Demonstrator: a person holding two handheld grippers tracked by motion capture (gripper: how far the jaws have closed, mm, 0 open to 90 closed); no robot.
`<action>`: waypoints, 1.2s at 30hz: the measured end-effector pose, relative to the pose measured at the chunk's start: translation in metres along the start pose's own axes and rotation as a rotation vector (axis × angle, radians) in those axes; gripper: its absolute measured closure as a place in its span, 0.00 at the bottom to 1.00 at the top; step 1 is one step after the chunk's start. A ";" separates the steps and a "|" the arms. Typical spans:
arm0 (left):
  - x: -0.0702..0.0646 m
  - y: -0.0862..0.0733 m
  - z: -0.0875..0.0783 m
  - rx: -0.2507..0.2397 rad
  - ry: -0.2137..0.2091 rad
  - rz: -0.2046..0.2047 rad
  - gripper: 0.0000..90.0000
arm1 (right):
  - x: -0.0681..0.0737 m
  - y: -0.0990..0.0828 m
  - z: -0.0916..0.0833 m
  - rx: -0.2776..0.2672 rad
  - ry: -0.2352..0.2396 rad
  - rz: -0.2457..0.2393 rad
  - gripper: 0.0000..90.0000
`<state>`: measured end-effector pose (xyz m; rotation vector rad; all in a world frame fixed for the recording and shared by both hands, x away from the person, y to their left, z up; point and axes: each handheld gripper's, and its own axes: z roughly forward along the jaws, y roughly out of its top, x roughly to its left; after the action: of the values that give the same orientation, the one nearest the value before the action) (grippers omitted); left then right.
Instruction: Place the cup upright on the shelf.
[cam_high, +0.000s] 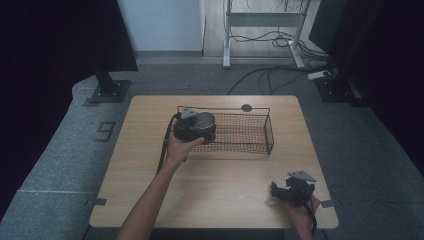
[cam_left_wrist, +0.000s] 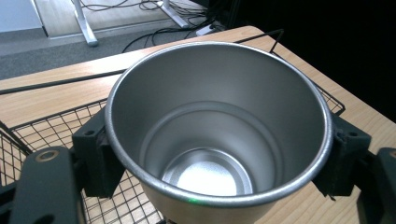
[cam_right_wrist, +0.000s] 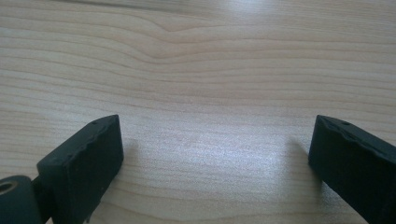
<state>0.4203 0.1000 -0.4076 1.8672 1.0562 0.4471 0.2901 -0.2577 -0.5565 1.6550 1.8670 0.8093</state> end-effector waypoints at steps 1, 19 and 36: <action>0.000 0.001 0.002 0.001 0.000 -0.001 0.21 | 0.000 0.000 0.000 0.000 0.000 0.000 0.03; 0.006 0.010 0.026 0.023 0.014 0.000 0.21 | 0.000 0.000 0.000 0.000 0.000 0.000 0.03; 0.019 0.006 0.057 0.063 0.038 -0.045 0.21 | 0.000 0.000 0.000 0.000 0.000 0.000 0.03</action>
<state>0.4724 0.0836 -0.4341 1.8927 1.1471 0.4288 0.2901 -0.2577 -0.5565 1.6547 1.8671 0.8092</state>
